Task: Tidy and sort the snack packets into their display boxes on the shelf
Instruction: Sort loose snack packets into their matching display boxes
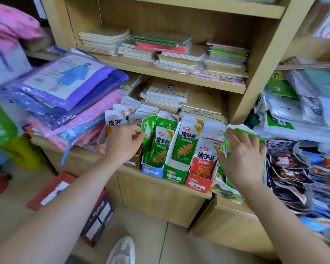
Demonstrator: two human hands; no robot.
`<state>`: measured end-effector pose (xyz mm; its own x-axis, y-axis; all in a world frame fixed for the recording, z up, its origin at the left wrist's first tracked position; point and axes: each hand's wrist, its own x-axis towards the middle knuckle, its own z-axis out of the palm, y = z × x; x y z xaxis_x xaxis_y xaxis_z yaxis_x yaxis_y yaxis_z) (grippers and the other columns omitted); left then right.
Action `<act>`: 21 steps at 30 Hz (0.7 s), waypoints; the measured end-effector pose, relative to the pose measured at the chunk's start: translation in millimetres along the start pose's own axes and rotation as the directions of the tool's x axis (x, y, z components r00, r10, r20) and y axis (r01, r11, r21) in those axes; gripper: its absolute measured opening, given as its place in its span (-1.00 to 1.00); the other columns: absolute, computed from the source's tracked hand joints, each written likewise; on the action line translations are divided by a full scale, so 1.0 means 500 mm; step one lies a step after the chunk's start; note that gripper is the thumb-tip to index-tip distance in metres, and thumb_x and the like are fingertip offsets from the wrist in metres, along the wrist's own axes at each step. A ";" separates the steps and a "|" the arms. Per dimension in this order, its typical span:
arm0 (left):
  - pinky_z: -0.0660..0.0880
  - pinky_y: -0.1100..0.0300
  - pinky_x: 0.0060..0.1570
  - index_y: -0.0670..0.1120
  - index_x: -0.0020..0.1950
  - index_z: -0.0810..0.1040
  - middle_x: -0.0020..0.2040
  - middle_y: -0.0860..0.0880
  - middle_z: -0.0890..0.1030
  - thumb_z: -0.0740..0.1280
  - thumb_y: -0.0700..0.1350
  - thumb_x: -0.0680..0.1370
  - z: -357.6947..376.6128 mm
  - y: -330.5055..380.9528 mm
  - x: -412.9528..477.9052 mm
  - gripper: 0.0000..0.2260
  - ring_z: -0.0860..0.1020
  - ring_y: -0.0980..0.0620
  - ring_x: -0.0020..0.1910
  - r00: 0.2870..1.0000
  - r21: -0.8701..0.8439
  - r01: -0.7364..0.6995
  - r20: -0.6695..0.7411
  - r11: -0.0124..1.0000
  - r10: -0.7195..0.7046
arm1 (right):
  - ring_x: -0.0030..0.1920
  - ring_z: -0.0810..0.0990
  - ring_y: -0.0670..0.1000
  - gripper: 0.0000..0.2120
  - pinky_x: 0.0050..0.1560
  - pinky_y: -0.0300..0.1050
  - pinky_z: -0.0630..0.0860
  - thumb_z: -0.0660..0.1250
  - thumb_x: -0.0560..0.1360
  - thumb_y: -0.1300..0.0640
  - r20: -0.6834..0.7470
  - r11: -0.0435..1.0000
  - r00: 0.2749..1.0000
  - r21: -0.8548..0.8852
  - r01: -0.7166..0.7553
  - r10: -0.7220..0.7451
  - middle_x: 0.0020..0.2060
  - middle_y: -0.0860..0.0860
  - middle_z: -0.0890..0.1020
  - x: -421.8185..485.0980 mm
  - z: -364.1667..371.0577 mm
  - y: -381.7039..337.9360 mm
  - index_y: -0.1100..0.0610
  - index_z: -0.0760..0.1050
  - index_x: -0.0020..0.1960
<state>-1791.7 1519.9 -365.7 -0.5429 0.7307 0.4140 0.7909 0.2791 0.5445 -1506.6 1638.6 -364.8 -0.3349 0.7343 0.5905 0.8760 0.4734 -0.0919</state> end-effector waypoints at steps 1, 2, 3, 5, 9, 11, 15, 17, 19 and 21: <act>0.51 0.19 -0.24 -0.06 -0.11 0.68 -0.25 0.00 0.70 0.39 0.12 0.52 0.005 -0.002 0.002 -0.75 0.67 -0.02 -0.13 0.998 -0.024 0.024 0.058 0.999 -0.022 | 0.16 0.48 0.29 -0.50 0.16 0.23 0.35 0.57 0.35 0.06 0.014 0.999 1.000 0.025 -0.026 0.026 0.14 0.12 0.60 -0.003 0.004 0.000 0.08 0.58 0.26; 0.55 0.11 -0.15 -0.03 -0.09 0.65 -0.24 0.04 0.68 0.36 0.26 0.47 0.007 0.000 0.001 -0.64 0.66 0.02 -0.13 0.987 -0.077 0.049 0.155 0.996 -0.036 | 0.17 0.48 0.29 -0.53 0.18 0.24 0.33 0.55 0.37 0.05 0.026 0.998 0.999 0.043 -0.043 0.042 0.14 0.12 0.60 -0.006 0.007 0.002 0.07 0.59 0.25; 0.57 0.06 -0.08 0.01 -0.06 0.62 -0.22 0.09 0.67 0.36 0.37 0.38 0.007 0.005 0.000 -0.55 0.65 0.07 -0.13 0.962 -0.137 0.085 0.269 0.987 -0.046 | 0.17 0.48 0.28 -0.55 0.21 0.26 0.33 0.54 0.39 0.05 0.030 0.997 0.999 0.054 -0.047 0.045 0.14 0.11 0.60 -0.009 0.009 0.004 0.07 0.59 0.25; 0.58 0.05 -0.08 0.08 -0.04 0.53 -0.14 0.17 0.63 0.45 0.43 0.24 0.009 0.015 -0.006 -0.48 0.62 0.12 -0.13 0.906 -0.111 0.084 0.422 0.990 -0.029 | 0.17 0.49 0.28 -0.57 0.23 0.28 0.32 0.54 0.39 0.06 0.013 0.997 1.000 0.074 -0.029 0.028 0.14 0.12 0.60 -0.012 0.009 0.008 0.08 0.60 0.24; 0.55 0.09 -0.20 -0.03 -0.23 0.52 -0.31 0.06 0.62 0.46 0.05 0.43 0.013 0.008 0.002 -0.79 0.61 -0.05 -0.24 0.963 0.026 -0.022 0.271 0.999 0.014 | 0.20 0.46 0.25 -0.59 0.25 0.20 0.26 0.54 0.39 0.09 -0.006 0.989 1.000 0.145 -0.021 0.022 0.16 0.10 0.61 -0.011 0.008 0.002 0.10 0.61 0.22; 0.51 0.11 -0.23 -0.06 -0.15 0.68 -0.29 -0.02 0.66 0.45 -0.02 0.50 0.002 0.000 0.008 -0.87 0.61 -0.05 -0.23 0.988 -0.008 -0.004 0.153 1.000 0.005 | 0.21 0.45 0.21 -0.62 0.21 0.17 0.27 0.52 0.40 0.10 -0.004 0.977 1.000 0.215 0.003 -0.002 0.16 0.07 0.60 -0.013 0.009 -0.012 0.09 0.61 0.21; 0.40 0.16 -0.35 -0.04 0.03 0.73 -0.43 0.06 0.54 0.47 0.04 0.48 -0.027 -0.008 0.012 -0.79 0.55 -0.02 -0.37 0.996 -0.109 0.069 -0.051 0.992 -0.075 | 0.19 0.51 0.14 -0.66 0.14 0.10 0.35 0.52 0.41 0.14 0.027 0.893 0.992 0.440 0.096 -0.120 0.13 0.00 0.62 -0.018 0.016 -0.060 0.07 0.62 0.17; 0.47 0.04 -0.31 -0.03 -0.06 0.70 -0.39 -0.05 0.61 0.48 0.02 0.46 -0.040 -0.014 0.016 -0.85 0.57 -0.08 -0.37 0.984 -0.263 0.078 -0.134 0.962 -0.117 | 0.16 0.56 0.06 -0.66 0.19 0.06 0.43 0.53 0.40 0.12 0.035 0.815 0.979 0.560 0.148 -0.202 0.11 -0.02 0.62 -0.018 0.018 -0.090 0.07 0.62 0.17; 0.46 0.06 -0.30 -0.02 -0.11 0.66 -0.33 -0.12 0.64 0.52 -0.09 0.49 -0.059 -0.009 0.016 -0.93 0.51 -0.01 -0.37 0.978 -0.453 0.098 -0.122 0.886 -0.170 | 0.10 0.57 -0.11 -0.64 0.21 -0.29 0.44 0.55 0.42 0.12 0.109 0.718 0.968 0.690 0.088 -0.224 0.10 -0.05 0.62 -0.018 0.013 -0.118 0.08 0.61 0.19; 0.44 0.07 -0.22 -0.01 -0.12 0.67 -0.24 -0.17 0.68 0.53 -0.12 0.49 -0.079 0.005 0.009 -0.94 0.52 0.00 -0.28 0.974 -0.601 0.108 -0.095 0.792 -0.205 | 0.04 0.57 -0.20 -0.61 0.06 -0.47 0.43 0.54 0.45 0.11 0.280 0.590 0.945 0.797 -0.130 -0.169 0.11 -0.11 0.60 -0.016 0.000 -0.143 0.05 0.57 0.24</act>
<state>-1803.6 1499.3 -333.7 -0.7178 0.5953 0.3610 0.3982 -0.0744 0.9143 -1566.4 1599.0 -362.9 -0.5618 0.7500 0.3492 0.2844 0.5715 -0.7698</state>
